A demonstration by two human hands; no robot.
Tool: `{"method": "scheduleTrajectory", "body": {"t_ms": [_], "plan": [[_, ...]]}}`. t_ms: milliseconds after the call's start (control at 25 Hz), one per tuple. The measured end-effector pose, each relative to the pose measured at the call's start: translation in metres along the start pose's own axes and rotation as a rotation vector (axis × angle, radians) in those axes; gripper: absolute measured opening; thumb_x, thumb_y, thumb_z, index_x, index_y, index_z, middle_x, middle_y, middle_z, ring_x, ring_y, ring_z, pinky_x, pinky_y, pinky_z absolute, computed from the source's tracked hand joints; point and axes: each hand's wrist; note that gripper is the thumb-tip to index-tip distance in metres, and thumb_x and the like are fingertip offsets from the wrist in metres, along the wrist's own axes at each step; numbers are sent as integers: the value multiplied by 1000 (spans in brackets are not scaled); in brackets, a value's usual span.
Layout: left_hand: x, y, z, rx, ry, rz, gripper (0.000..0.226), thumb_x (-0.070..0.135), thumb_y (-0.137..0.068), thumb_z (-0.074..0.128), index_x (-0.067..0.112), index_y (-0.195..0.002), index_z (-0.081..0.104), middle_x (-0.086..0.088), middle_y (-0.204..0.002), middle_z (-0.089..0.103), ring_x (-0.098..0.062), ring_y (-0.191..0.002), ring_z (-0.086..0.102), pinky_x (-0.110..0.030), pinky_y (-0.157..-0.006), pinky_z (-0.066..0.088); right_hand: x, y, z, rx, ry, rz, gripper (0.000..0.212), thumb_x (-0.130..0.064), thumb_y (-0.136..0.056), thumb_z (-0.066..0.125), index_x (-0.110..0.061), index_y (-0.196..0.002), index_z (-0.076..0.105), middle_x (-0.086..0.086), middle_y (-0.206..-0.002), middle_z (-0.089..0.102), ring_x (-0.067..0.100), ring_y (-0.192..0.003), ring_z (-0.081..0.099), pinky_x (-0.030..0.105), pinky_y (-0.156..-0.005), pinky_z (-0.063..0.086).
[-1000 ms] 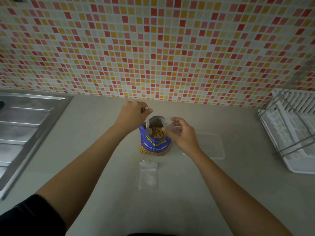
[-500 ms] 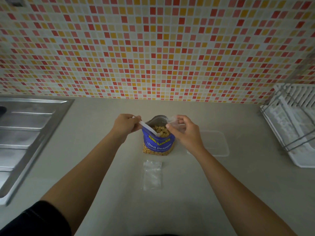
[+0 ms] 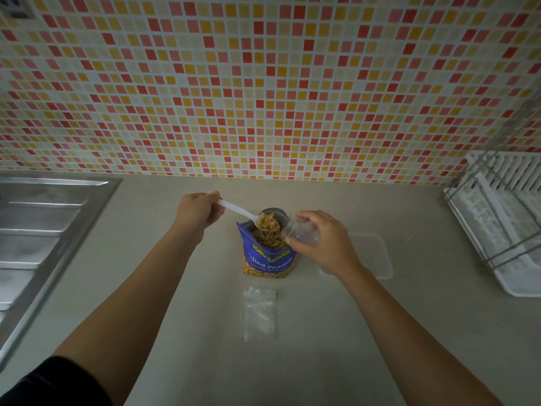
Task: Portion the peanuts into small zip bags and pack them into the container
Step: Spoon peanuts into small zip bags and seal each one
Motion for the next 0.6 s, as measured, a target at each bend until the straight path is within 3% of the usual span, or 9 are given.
{"method": "scheduleTrajectory", "body": {"t_ms": [200, 280, 360, 440, 600], "plan": [[26, 9, 0, -52, 14, 72, 17, 16, -92, 53, 2, -92, 63, -7, -69, 57, -12, -62, 55, -17, -55, 47, -9, -2, 9, 33, 1, -7, 49, -37, -67, 78, -18, -109, 63, -5, -102, 66, 5, -84, 55, 21, -74, 44], [33, 14, 3, -64, -36, 115, 21, 17, -92, 54, 0, -99, 63, -6, -68, 58, -12, -61, 56, -15, -51, 48, -13, -3, 15, 54, -56, 10, 48, -37, -66, 79, -19, -108, 63, -4, -101, 67, 6, -85, 57, 21, -76, 45], [38, 23, 7, -53, -136, 204, 23, 19, -92, 54, 0, -97, 65, -7, -68, 60, -14, -61, 57, -19, -56, 49, -17, -3, 19, 61, -132, 42, 48, -36, -67, 80, -19, -108, 62, -5, -102, 67, 7, -89, 59, 22, -78, 47], [44, 41, 13, -55, -267, 403, 23, 22, -92, 54, 3, -87, 67, -5, -65, 62, -15, -60, 60, -26, -63, 51, -21, -3, 21, 86, -206, 89, 47, -35, -67, 80, -22, -108, 61, -11, -100, 65, 5, -90, 60, 19, -79, 47], [54, 89, 24, -110, -621, 991, 28, 28, -91, 54, 8, -77, 65, -6, -59, 65, -13, -56, 64, -30, -62, 52, -32, -4, 24, 160, -392, 187, 43, -34, -68, 79, -30, -104, 57, -18, -96, 63, -5, -81, 59, 9, -70, 45]]}}
Point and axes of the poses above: each hand's wrist, its own y-axis away from the middle knuckle, its own z-axis out of the palm, x = y × z
